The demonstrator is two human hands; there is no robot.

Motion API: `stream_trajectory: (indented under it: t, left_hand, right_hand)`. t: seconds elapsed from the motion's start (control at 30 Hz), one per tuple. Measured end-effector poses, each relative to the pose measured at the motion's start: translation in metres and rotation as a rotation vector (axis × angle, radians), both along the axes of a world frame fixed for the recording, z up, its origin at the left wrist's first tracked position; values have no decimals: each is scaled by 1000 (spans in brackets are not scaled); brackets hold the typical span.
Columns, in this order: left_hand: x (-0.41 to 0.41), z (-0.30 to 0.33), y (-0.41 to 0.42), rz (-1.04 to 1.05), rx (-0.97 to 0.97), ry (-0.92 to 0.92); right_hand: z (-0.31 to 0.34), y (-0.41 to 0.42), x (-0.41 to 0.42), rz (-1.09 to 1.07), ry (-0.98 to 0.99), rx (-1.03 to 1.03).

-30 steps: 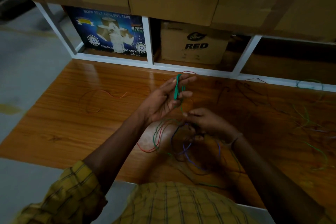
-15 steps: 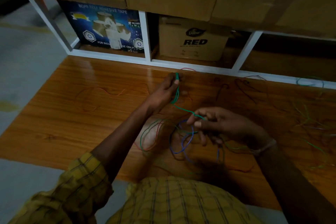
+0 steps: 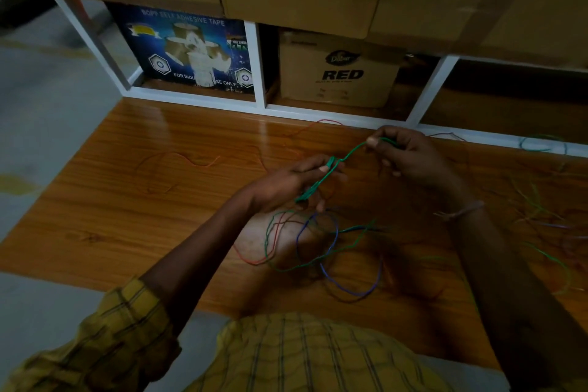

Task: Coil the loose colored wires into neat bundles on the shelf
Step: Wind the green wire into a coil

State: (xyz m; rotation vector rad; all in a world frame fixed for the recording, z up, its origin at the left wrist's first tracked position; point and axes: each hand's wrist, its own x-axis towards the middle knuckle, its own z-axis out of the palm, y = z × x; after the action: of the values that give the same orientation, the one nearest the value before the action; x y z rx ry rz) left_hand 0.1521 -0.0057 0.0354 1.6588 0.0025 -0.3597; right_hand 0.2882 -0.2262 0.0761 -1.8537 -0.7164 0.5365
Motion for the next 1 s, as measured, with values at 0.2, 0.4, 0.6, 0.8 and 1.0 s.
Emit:
stream_trajectory:
  t: [0.2, 0.4, 0.6, 0.8, 1.0]
  left_hand:
    - [-8, -9, -3, -110, -412, 58]
    - [-12, -1, -1, -124, -788, 70]
    - [0, 14, 1, 1, -928, -7]
    - [19, 18, -1, 169, -972, -54]
    - [34, 15, -14, 469, -775, -71]
  right_hand:
    - [-28, 22, 15, -258, -88, 101]
    - [-76, 27, 10, -352, 79, -62]
    - [-92, 25, -48, -100, 280, -74]
    - [-67, 11, -83, 190, 585, -6]
    - [-37, -13, -95, 482, 583, -96]
